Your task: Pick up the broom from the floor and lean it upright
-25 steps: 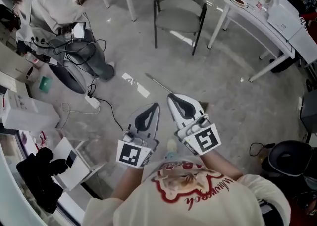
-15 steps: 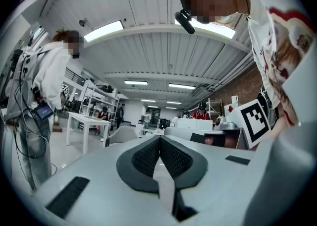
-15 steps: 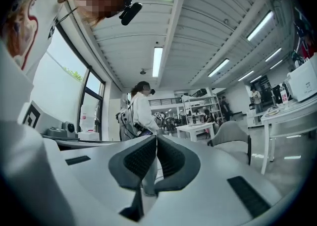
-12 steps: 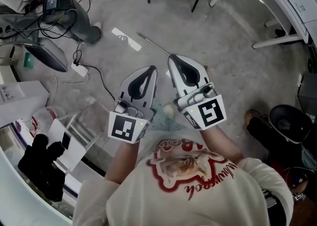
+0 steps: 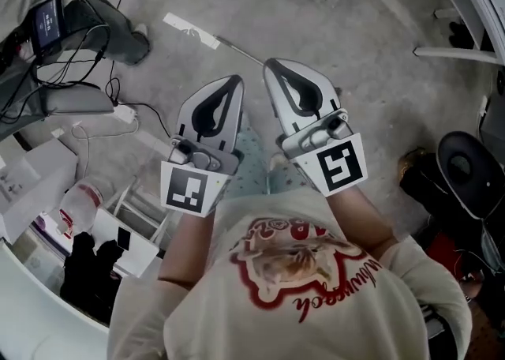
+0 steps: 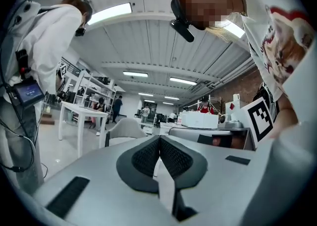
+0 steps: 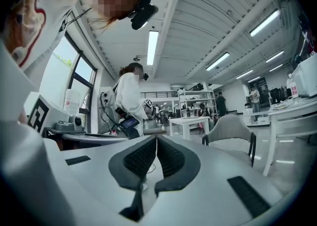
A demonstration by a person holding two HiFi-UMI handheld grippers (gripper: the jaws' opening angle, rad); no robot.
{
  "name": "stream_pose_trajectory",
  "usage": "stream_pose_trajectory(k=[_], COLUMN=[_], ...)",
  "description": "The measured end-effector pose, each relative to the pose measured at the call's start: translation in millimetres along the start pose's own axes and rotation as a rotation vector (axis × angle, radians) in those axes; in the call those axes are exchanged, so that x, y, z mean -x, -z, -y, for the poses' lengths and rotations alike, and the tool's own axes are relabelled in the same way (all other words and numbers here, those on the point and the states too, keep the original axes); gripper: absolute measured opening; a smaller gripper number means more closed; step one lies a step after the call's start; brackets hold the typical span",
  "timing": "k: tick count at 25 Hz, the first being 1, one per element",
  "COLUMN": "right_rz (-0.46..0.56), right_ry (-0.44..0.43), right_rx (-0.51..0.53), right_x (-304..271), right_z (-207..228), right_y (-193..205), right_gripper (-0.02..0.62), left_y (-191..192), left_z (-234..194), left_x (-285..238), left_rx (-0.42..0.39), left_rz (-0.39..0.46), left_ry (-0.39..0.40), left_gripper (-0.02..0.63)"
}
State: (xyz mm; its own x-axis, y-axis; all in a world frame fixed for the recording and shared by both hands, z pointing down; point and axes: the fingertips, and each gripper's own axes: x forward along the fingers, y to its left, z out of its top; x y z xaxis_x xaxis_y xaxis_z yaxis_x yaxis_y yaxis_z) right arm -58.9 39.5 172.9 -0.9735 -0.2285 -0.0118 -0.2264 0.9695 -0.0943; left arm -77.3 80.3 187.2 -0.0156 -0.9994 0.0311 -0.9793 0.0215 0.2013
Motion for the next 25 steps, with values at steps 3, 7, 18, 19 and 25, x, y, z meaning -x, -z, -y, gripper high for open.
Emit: stream_pose_trajectory(k=[3, 7, 18, 19, 25], right_rz=[0.015, -0.016, -0.196, -0.208, -0.324], right_ry=[0.011, -0.027, -0.224, -0.242, -0.332], right_rx=[-0.004, -0.018, 0.025, 0.037, 0.094], right_x=[-30, -52, -110, -114, -136], right_z=[17, 30, 84, 87, 85], right_y=[21, 81, 314, 339, 504], right_gripper=[0.026, 0.026, 0.028, 0.028, 0.034], left_y=[17, 62, 224, 242, 349], left_z=[-33, -66, -139, -145, -180], left_x=[-22, -40, -87, -87, -83], left_rx=[-0.013, -0.024, 0.009, 0.011, -0.032], left_rz=[-0.002, 0.0, -0.03, -0.036, -0.074], left_ry=[0.004, -0.025, -0.094, -0.096, -0.061], left_gripper=[0.021, 0.021, 0.021, 0.021, 0.021])
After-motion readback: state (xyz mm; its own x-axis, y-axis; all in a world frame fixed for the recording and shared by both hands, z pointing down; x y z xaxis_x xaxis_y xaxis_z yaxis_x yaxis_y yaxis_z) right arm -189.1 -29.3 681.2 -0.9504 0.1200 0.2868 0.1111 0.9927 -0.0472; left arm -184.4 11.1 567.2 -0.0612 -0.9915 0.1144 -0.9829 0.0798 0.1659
